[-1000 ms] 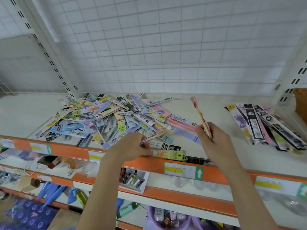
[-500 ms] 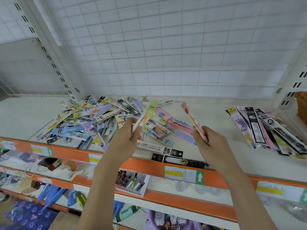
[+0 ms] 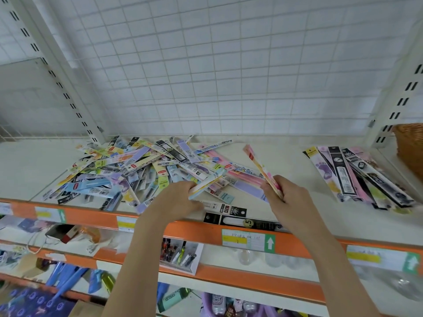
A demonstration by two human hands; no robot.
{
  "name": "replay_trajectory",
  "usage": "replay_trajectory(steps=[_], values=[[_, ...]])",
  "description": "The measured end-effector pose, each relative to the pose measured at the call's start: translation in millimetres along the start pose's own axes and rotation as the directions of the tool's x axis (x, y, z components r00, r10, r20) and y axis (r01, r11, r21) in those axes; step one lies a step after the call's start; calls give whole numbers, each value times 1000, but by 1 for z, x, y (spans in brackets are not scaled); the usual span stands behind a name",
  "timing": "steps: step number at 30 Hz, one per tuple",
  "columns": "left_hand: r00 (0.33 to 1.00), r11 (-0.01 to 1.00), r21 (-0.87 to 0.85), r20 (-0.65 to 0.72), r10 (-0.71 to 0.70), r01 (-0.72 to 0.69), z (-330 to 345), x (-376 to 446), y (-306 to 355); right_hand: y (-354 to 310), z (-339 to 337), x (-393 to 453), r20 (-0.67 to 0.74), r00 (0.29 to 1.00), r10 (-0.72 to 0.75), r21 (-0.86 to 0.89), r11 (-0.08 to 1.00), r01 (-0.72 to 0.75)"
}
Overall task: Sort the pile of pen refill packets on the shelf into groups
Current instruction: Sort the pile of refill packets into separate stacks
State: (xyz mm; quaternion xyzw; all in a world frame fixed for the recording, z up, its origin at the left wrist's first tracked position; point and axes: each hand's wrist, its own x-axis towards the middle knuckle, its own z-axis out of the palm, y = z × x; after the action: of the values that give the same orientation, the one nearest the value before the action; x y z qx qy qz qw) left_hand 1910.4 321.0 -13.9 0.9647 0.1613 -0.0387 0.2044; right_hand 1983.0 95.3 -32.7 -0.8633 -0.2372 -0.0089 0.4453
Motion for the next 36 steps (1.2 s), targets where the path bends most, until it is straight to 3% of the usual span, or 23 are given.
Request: replay_trajectory(steps=[3, 7, 12, 17, 24, 27, 31, 36], values=[[997, 1000, -11, 78, -13, 13, -1, 2, -1, 2, -1, 0, 16, 1000, 15, -19, 1000, -14], [1000, 996, 86, 29, -2, -1, 0, 8, -2, 2, -1, -2, 62, 998, 16, -44, 999, -13], [986, 998, 65, -161, 35, -25, -9, 4, -2, -1, -7, -3, 140, 990, 7, -97, 995, 6], [909, 1000, -21, -417, -15, 6, -10, -16, -8, 0, -9, 0, 372, 924, 89, -176, 984, -24], [856, 994, -98, -508, -91, 47, 4, -37, -17, -6, -6, 9, 547, 830, 110, -311, 947, 79], [848, 980, -199, -515, -123, 21, 6, -40, -17, -7, -3, 13, 540, 837, 87, -333, 936, 117], [827, 951, -310, -542, -153, -27, 1, -46, -13, -10, -5, 20, 425, 903, 62, -298, 951, 75], [797, 869, -494, -521, -307, 12, -7, -57, -11, -12, -3, 30, 313, 949, 32, -243, 969, 47]])
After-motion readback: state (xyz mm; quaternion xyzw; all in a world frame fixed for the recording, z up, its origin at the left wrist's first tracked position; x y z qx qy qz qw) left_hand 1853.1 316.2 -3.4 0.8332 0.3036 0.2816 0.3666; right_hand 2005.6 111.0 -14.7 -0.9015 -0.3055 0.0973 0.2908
